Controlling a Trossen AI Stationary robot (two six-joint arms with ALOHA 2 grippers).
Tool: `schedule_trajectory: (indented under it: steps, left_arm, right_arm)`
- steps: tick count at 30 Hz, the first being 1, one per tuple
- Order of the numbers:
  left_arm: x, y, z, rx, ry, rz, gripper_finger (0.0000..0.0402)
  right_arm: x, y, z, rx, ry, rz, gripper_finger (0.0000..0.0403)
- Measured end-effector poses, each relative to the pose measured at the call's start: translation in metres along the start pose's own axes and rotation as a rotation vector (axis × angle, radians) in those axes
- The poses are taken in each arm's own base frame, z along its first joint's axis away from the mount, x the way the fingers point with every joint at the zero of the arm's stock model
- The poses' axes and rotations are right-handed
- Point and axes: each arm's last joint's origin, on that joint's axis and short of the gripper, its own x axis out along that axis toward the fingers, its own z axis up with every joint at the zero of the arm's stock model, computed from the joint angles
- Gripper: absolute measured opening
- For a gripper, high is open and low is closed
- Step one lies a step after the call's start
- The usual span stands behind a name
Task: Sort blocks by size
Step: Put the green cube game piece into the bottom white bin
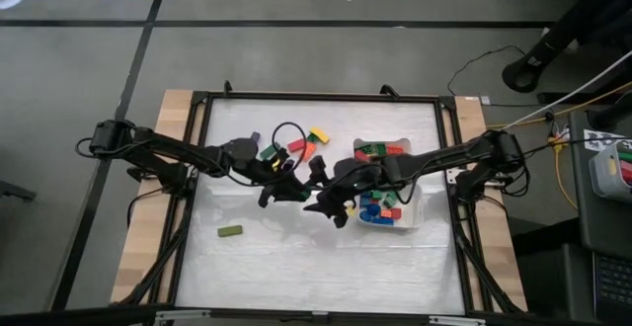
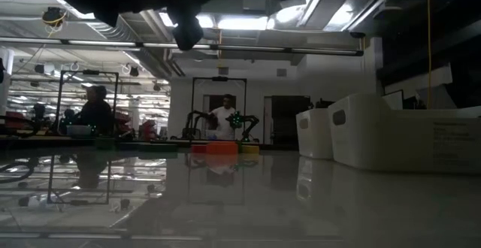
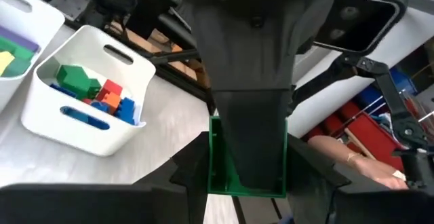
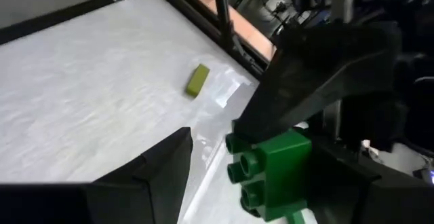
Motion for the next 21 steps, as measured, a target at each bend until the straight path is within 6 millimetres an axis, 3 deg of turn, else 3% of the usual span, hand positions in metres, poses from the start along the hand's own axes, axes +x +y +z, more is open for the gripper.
schedule_trajectory:
  steps: [6, 10, 16, 21]
  left_arm:
    - [0.0, 0.0006, -0.0009, 0.037, 0.008, 0.006, 0.014]
    - [0.0, 0.0006, -0.001, 0.072, 0.009, 0.006, 0.0141]
    - [0.0001, 0.0008, -0.0013, 0.087, 0.015, 0.003, 0.0141]
    - [0.0, 0.0019, -0.0024, 0.085, 0.025, 0.015, 0.0141]
  right_arm:
    - [0.0038, 0.0019, -0.0024, 0.0, 0.012, 0.009, 0.0238]
    - [0.0037, 0.0012, -0.0023, 0.001, 0.011, 0.003, 0.0194]
    - [0.0036, 0.0014, -0.0023, -0.008, 0.015, 0.004, 0.0098]
    - [0.0036, 0.0027, -0.0039, 0.004, 0.032, 0.017, 0.0092]
